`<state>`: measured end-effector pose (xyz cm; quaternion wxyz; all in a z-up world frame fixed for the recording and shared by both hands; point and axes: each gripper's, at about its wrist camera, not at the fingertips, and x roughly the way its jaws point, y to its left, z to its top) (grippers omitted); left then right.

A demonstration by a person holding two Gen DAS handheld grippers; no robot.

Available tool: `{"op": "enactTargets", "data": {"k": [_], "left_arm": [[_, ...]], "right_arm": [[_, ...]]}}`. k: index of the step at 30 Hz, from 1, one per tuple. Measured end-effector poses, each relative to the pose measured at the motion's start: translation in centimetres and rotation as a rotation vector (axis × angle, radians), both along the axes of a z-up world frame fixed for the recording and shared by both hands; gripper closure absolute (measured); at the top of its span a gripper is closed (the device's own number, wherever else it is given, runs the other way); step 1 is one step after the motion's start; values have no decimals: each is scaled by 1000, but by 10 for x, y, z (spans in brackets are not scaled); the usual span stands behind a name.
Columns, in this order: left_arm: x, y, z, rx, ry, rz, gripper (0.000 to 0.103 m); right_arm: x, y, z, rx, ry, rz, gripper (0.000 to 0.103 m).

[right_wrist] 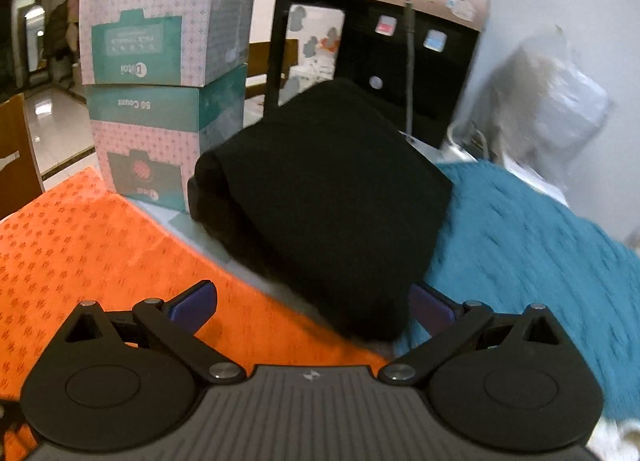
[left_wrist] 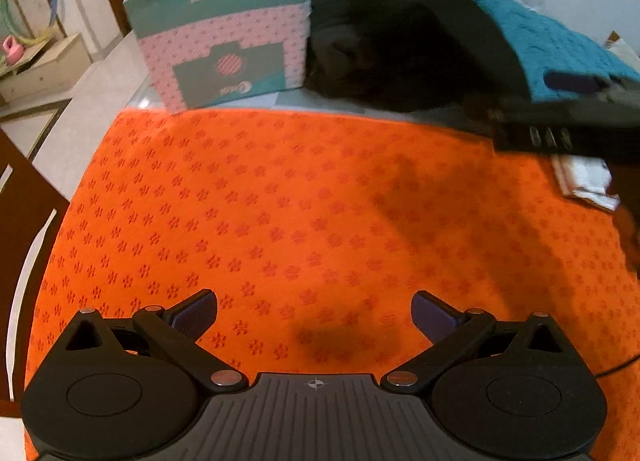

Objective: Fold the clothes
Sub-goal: 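Reach the right gripper to the black garment on the pile and grasp it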

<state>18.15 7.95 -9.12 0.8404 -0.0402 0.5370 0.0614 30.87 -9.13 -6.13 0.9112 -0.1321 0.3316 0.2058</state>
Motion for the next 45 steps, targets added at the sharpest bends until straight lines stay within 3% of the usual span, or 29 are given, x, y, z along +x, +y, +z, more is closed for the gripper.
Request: {"op": "enactTargets", "data": {"k": [2,6,8,10,13,17,27,33,41,45], "left_arm": [[-2,5,-4,-7,11,16,0],[-7,12,-7,-27,32,38,0],[-10,16,-7,-36,38,50,0],[-14,19,-5,-42,36,60,0],[-20,23,-1,-48,29,71,0],[-31,26,10,-72,0,76,0],[-71,18,46,-74,-84,21,1],[-114,1,68,-77,-112,-63,1],[-182,-21,67,-117,-51,-192,1],[-209,-22,66,-132,-23,-216,1]], "right_arm": [[13,8,-3,-9,-7,13,4],[39,24,-9,-26,-19,37,22],[46,25,-5,-14,-10,34,37],[44,21,4,0,-8,25,66],[39,15,18,10,-17,13,83],[24,6,40,2,-58,0,86],[-66,-35,117,59,-66,46,88],[-158,-57,143,88,21,111,88],[-284,-80,147,55,203,218,88],[-303,-75,155,13,221,278,88]]}}
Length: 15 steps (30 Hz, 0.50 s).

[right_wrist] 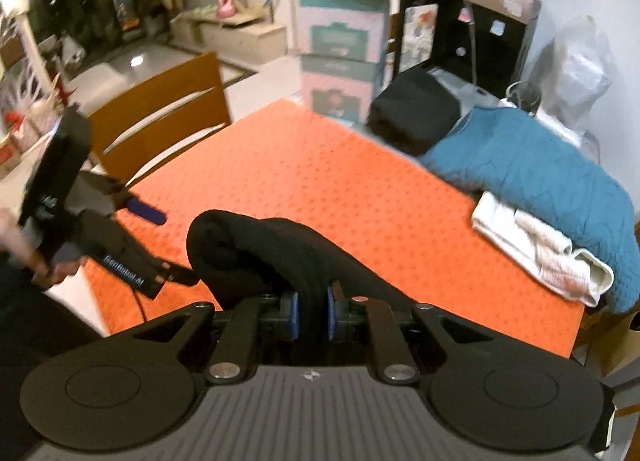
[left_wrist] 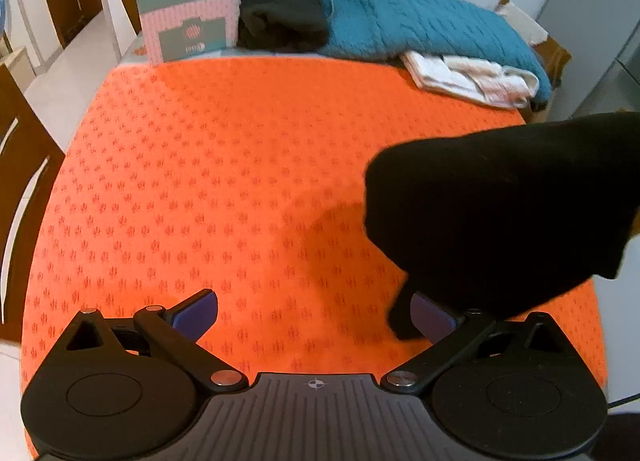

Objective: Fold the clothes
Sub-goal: 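Lift the black garment with the right gripper and carry it over the tablecloth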

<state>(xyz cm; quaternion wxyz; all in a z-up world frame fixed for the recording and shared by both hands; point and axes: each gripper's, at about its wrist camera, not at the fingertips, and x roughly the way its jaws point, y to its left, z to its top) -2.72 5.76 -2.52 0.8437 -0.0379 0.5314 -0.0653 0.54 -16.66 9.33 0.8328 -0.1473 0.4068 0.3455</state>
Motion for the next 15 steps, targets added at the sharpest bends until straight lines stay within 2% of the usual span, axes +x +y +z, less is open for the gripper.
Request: {"op": "enactTargets", "data": {"k": [6,15], "left_arm": [[-25,9,1,0,14,14,1],[-51,32,3,16,24,114,1]], "right_arm": [[-29,8,11,-55,17,98,88],[26,79,-33,-188,-46,258,88]]}}
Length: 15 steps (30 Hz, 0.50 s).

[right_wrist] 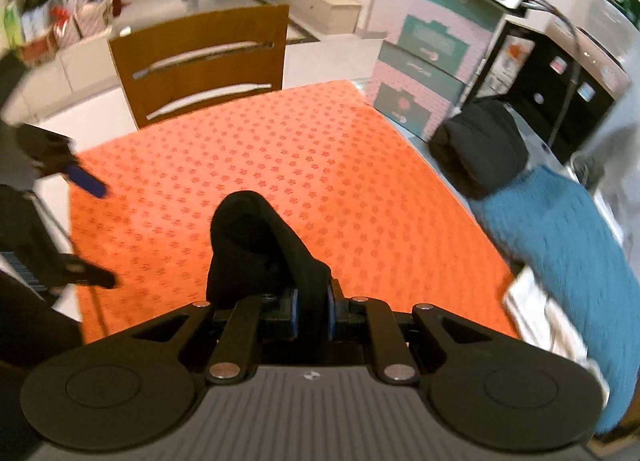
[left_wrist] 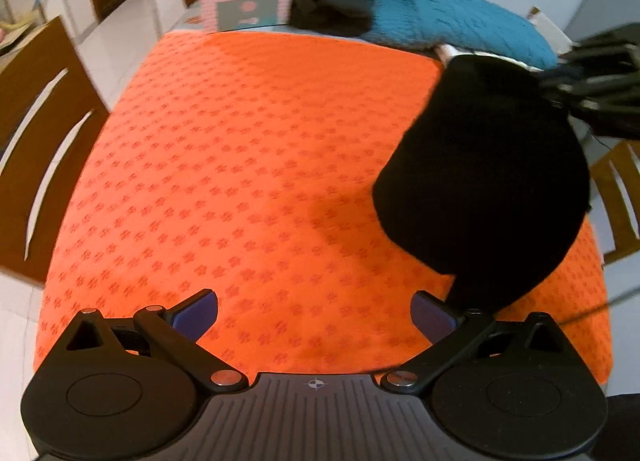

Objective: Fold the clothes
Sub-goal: 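Lift the black garment with the right gripper and carry it over the tablecloth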

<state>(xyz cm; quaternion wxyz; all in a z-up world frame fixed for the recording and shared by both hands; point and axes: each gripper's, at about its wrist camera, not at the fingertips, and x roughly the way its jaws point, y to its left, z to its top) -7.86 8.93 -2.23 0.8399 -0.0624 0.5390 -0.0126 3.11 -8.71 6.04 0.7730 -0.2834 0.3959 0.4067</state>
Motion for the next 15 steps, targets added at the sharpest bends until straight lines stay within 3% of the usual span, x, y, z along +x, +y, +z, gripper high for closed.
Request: {"op": "enactTargets", "data": {"k": [6,11,15], "left_arm": [[-12,15,5,16,-6,79,1],[-14,21,6,20,-1,99,1],[-10,22,5,11,1,96,1]], "right_arm": [[50,29,-27,-32,-37,3,87],[77,36,-40,-22,-9,-13,83],[74,28,-28,9,-8,-29,61]]}}
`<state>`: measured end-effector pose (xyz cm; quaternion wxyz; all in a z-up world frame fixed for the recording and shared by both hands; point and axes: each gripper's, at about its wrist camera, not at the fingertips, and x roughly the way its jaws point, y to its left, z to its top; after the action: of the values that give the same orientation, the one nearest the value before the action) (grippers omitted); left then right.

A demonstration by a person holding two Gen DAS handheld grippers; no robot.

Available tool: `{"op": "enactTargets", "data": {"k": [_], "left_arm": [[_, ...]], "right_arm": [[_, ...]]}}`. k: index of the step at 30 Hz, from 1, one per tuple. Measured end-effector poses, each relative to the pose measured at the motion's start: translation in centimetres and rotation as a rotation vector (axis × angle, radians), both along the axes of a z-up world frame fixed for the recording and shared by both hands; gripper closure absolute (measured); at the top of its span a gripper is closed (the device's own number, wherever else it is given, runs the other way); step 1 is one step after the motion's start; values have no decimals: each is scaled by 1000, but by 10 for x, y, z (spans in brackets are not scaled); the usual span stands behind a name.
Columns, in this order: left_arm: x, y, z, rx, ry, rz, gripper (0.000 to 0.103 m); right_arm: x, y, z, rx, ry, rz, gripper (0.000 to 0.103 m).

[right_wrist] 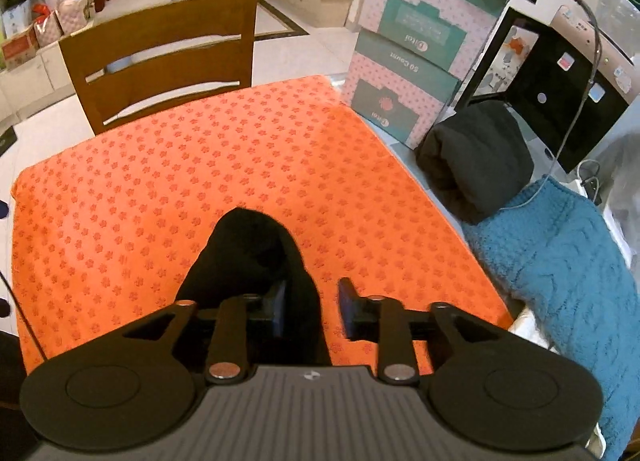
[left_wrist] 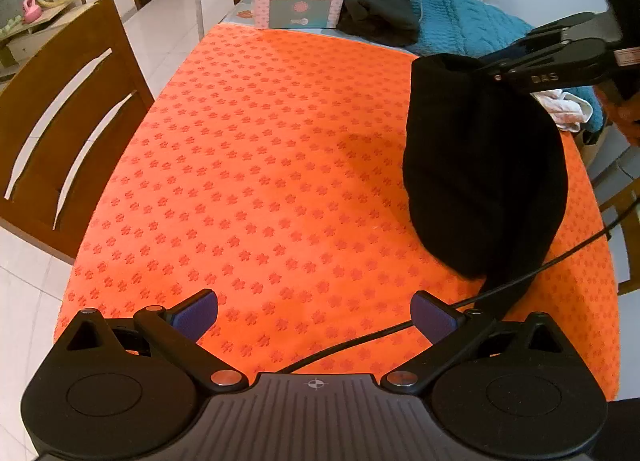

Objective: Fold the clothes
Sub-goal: 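Lift the black garment with the right gripper and carry it over the tablecloth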

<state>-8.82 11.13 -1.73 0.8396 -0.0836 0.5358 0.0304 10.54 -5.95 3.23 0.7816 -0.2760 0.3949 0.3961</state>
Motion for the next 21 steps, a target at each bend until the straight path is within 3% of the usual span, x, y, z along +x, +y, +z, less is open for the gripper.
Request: {"op": "enactTargets", "data": {"k": [3,9,16,21], "left_arm": [[6,0,-2,-19,4,-7,1],[24,-8,-8,-81,13,-23,1],[43,-30,-15,-88,11,-92,1],[52,-46,-24,-18,18,-134,1]], "right_arm": [[-9,-11,15,34,-7,-10,37],[-40,-40,35,83,-7,-53,34],[-88,-75,29,104,35,-137,29],[-116,-93,10,114,65,-227,29]]}}
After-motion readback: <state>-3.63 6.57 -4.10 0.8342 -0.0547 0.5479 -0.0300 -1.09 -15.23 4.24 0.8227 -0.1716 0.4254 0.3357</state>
